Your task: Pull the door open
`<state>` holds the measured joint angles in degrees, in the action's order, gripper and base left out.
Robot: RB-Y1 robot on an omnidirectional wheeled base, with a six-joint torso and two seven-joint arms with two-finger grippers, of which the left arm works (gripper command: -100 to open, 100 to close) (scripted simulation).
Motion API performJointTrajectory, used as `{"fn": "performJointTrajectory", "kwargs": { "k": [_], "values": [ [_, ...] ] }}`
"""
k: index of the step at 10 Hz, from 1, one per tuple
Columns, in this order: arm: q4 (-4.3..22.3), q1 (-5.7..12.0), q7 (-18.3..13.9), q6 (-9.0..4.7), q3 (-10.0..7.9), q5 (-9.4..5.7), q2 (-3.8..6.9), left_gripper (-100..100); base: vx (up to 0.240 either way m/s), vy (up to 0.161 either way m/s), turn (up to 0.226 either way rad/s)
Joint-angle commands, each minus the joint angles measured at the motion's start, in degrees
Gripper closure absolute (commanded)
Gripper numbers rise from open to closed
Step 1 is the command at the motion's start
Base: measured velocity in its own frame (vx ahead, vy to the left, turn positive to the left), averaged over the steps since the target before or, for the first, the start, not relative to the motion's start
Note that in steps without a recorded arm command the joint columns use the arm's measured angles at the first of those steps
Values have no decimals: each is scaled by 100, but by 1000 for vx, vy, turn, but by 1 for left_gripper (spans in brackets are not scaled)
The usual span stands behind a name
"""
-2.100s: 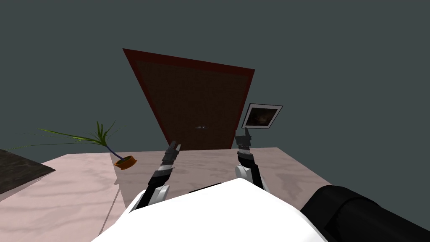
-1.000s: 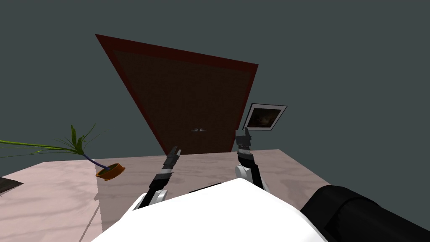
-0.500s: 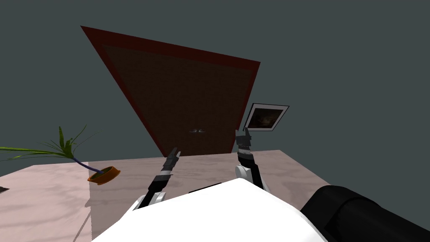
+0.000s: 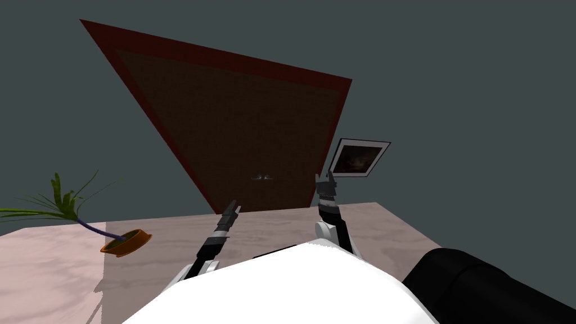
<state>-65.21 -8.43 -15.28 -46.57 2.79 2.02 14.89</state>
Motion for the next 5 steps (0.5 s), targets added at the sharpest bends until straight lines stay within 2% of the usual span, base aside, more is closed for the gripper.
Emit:
{"fn": "performJointTrajectory", "kwargs": {
  "k": [1, 5],
  "values": [
    [221, 64, -52, -69, 5, -20, 59, -100, 111, -44, -11],
    [779, 231, -158, -240, 20, -63, 178, -100, 101, -31, -11]
  ]
}}
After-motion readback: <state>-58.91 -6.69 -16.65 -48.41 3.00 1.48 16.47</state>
